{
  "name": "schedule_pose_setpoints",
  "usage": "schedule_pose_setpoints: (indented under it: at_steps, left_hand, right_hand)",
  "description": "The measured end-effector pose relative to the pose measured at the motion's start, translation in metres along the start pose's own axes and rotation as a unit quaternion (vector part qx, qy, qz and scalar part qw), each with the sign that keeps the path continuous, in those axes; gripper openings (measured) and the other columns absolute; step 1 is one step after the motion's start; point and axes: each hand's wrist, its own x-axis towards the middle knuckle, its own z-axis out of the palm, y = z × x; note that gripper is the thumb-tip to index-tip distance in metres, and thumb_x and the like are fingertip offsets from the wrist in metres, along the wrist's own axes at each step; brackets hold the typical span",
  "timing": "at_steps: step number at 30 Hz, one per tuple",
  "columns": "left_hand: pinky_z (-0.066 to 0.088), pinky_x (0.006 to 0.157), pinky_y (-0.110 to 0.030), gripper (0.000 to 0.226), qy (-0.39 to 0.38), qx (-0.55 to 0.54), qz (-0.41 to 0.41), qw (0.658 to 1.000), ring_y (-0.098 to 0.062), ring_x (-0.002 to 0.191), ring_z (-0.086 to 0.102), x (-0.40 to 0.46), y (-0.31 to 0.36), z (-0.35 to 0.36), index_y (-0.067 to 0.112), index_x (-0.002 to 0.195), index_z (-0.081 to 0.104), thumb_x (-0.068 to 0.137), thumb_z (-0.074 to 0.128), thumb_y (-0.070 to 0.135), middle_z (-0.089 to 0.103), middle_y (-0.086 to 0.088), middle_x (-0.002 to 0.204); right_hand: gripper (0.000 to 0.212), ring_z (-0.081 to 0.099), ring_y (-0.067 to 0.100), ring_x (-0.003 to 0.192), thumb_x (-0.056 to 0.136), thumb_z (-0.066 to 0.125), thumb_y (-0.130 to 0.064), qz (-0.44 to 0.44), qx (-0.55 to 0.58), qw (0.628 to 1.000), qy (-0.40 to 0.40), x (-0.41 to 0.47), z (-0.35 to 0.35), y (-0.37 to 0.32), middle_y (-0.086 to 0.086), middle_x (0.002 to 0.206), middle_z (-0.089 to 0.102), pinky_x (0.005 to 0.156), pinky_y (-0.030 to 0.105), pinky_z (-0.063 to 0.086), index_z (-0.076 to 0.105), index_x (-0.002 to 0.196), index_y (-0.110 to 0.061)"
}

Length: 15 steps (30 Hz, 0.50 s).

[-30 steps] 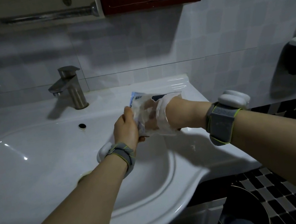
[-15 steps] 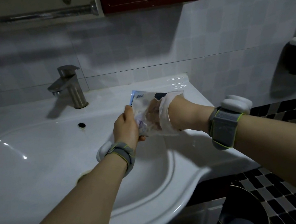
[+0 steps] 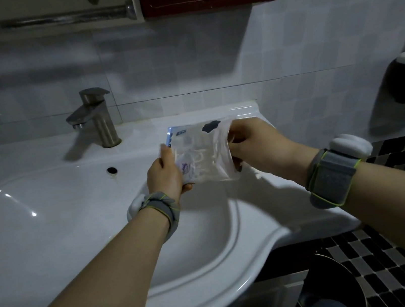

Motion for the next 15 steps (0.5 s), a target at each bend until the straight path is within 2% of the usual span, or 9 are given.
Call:
schedule_pose_setpoints:
  at_steps: [2,4,7,9,12,15]
  left_hand:
    - [0.047,0.042,-0.021,0.046,-0.007,-0.005,-0.006,1.000,-0.018,0.067,0.066,-0.003,0.001,0.002,0.022,0.093,0.065,0.099,0.037,0.058,0.070,-0.003,0.089]
    - [0.047,0.042,-0.021,0.047,-0.012,-0.012,-0.011,1.000,-0.017,0.067,0.066,-0.007,0.002,0.005,0.023,0.093,0.066,0.099,0.036,0.059,0.071,-0.001,0.086]
    - [0.047,0.043,-0.020,0.048,-0.011,-0.025,-0.024,0.999,-0.017,0.069,0.067,-0.007,0.002,0.004,0.021,0.099,0.066,0.099,0.037,0.059,0.071,0.000,0.087]
    - [0.047,0.043,-0.020,0.048,-0.003,-0.033,-0.031,0.999,-0.017,0.068,0.066,-0.006,0.002,0.003,0.020,0.101,0.066,0.099,0.037,0.058,0.071,0.000,0.088]
    - [0.047,0.042,-0.020,0.046,0.004,-0.044,-0.040,0.998,-0.017,0.066,0.066,-0.004,0.003,0.002,0.020,0.102,0.066,0.099,0.038,0.057,0.070,0.000,0.086]
    - [0.047,0.041,-0.020,0.047,0.006,-0.047,-0.044,0.998,-0.016,0.065,0.065,-0.004,0.002,0.002,0.020,0.104,0.065,0.099,0.037,0.057,0.069,0.001,0.085]
  right_hand:
    - [0.038,0.061,0.020,0.051,0.081,0.049,-0.001,-0.031,-0.002,0.999,0.040,-0.002,0.000,0.002,-0.001,0.081,0.074,0.058,0.034,0.058,0.074,0.100,-0.024]
    - [0.038,0.062,0.017,0.051,0.082,0.048,-0.004,-0.047,-0.021,0.996,0.073,-0.002,0.001,0.002,-0.002,0.075,0.073,0.056,0.030,0.058,0.075,0.097,-0.026]
    - [0.025,0.064,0.018,0.051,0.079,0.050,-0.005,-0.023,-0.028,0.994,0.100,-0.003,0.001,-0.002,0.002,0.066,0.071,0.058,0.032,0.059,0.073,0.081,-0.015]
    - [0.020,0.062,0.018,0.050,0.080,0.055,-0.002,0.011,0.019,0.992,0.121,-0.001,-0.001,-0.005,0.002,0.057,0.066,0.058,0.032,0.058,0.068,0.068,-0.012]
    - [0.018,0.063,0.019,0.052,0.083,0.062,-0.001,0.042,0.078,0.989,0.118,0.001,-0.006,-0.004,0.004,0.057,0.066,0.062,0.033,0.059,0.069,0.069,-0.011]
    - [0.012,0.063,0.021,0.055,0.084,0.064,0.000,0.051,0.100,0.988,0.102,0.000,-0.010,-0.006,0.008,0.061,0.066,0.059,0.029,0.055,0.071,0.075,-0.005]
